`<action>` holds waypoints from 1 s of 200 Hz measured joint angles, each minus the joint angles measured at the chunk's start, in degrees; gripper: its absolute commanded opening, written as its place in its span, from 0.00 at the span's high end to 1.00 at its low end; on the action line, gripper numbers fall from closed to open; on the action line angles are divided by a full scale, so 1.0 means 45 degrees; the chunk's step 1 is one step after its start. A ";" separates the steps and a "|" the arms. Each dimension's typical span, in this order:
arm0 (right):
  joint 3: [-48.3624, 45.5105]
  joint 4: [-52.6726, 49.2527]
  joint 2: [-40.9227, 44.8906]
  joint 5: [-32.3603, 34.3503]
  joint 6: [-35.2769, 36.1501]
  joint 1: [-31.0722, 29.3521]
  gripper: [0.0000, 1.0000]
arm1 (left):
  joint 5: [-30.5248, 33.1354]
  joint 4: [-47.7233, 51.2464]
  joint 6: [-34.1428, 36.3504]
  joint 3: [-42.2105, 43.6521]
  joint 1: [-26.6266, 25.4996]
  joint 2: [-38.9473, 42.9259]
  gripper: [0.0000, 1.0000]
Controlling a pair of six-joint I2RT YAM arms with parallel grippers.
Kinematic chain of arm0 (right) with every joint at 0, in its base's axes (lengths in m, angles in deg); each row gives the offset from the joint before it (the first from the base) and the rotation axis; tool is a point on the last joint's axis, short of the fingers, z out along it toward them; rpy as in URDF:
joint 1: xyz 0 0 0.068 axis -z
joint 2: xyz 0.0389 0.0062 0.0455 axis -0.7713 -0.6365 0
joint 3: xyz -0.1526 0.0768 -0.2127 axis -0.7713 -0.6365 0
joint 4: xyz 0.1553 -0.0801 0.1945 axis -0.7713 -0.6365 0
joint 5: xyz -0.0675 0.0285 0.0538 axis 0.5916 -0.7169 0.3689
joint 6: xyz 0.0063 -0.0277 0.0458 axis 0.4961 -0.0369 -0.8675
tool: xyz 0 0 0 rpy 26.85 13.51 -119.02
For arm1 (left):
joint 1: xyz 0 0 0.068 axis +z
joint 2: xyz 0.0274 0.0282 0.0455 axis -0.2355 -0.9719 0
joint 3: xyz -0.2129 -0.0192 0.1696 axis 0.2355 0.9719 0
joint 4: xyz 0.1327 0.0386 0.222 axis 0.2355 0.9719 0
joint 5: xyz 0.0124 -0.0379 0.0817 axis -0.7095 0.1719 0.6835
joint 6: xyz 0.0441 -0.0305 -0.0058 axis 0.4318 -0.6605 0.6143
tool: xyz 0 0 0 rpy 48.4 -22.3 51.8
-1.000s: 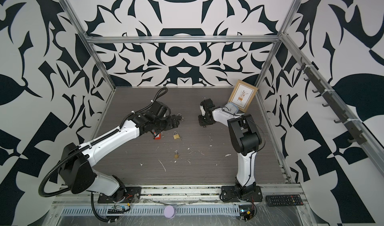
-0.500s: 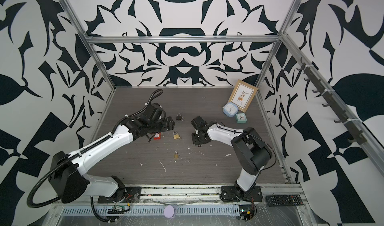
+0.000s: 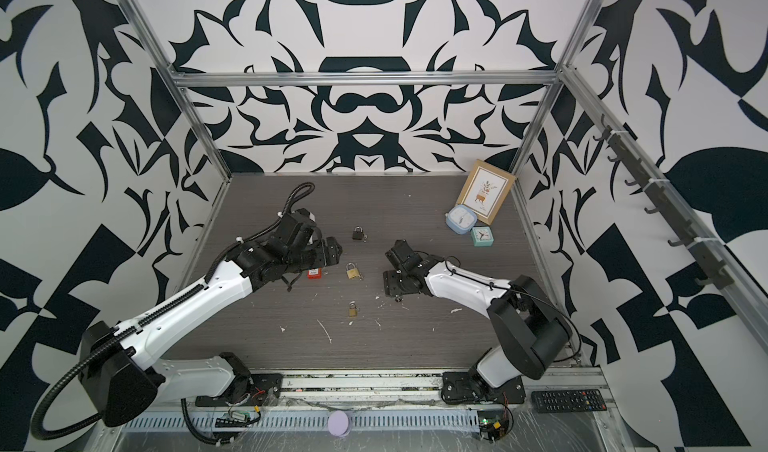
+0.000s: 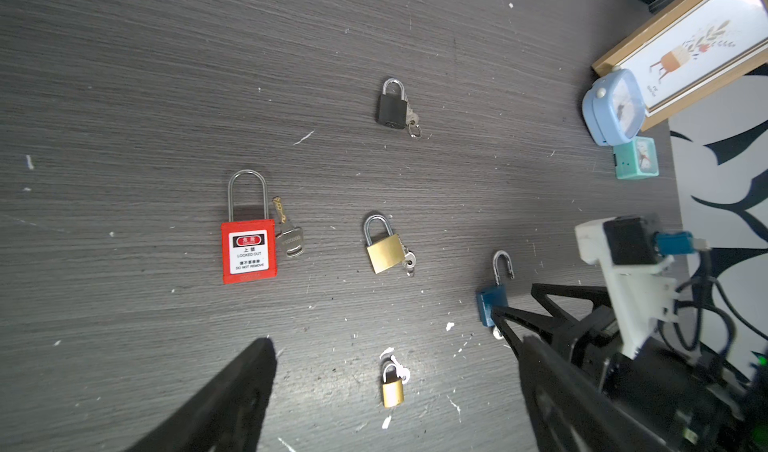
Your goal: Lock with the key
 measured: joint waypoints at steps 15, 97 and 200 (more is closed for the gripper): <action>-0.0112 -0.0015 0.1117 0.0369 0.0228 0.0019 0.01 | 0.0063 0.0005 -0.0233 -0.0005 -0.0155 0.0019 0.08; -0.1996 -0.2016 0.7067 0.2822 -0.1588 0.2297 0.01 | 0.0457 0.0831 -0.2181 -0.2380 -0.2885 -0.3706 0.20; -0.3298 -0.5294 1.0404 0.4677 -0.4765 0.3385 0.04 | 0.1433 0.1855 -0.3857 -0.5731 -0.5105 -0.8315 0.29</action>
